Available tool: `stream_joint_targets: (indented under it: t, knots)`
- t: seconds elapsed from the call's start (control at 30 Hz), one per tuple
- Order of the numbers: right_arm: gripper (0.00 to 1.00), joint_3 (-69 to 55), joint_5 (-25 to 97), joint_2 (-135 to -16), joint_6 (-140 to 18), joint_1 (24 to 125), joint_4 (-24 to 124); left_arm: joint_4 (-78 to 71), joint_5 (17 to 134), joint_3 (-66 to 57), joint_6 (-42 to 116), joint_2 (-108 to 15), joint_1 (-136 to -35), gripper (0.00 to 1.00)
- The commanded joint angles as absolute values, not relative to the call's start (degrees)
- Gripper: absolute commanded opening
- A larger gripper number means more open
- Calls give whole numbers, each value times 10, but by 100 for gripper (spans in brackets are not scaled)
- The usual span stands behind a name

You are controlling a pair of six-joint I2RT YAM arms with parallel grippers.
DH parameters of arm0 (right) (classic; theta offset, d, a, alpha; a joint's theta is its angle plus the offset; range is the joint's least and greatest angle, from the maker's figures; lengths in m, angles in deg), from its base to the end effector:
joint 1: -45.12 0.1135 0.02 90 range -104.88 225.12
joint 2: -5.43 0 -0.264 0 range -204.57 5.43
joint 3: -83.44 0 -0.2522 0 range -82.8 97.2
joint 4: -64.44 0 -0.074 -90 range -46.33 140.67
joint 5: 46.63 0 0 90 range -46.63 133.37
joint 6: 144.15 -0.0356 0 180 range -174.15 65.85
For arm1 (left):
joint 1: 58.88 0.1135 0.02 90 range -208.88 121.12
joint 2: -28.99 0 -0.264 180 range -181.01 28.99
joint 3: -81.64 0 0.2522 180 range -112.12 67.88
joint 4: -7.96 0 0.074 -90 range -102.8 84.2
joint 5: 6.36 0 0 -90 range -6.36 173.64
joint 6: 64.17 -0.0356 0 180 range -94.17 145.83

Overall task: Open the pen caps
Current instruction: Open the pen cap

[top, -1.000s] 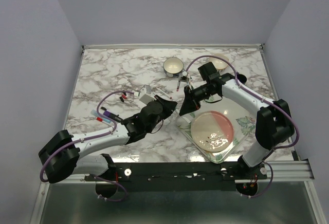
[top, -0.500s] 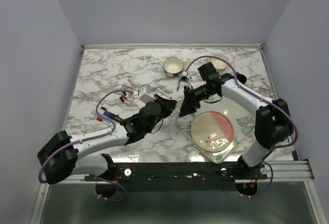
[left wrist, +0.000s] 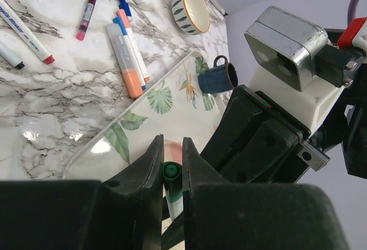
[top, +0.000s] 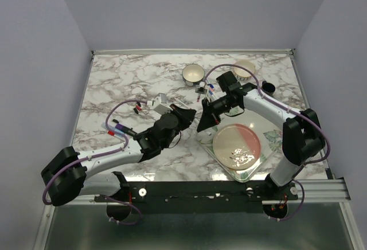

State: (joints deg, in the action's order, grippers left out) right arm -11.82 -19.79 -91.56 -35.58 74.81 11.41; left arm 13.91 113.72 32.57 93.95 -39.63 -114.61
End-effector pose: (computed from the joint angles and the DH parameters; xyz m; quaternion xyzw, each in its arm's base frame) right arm 0.2764 0.1941 0.2402 -0.4425 0.7136 0.5268 0.1319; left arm 0.1630 -0.2075 0.2503 -0.2414 0.7372 -0.4310 0.4610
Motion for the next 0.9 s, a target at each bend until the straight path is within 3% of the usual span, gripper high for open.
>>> stream_joint_targets:
  t: [0.0,0.87]
  knots:
    - [1,-101,-176,-929,-361,761,104,154,1189,333,909,-365,-1139,0]
    - [1,-86,-102,-951,-345,803,80,9,1174,376,866,-224,-910,0]
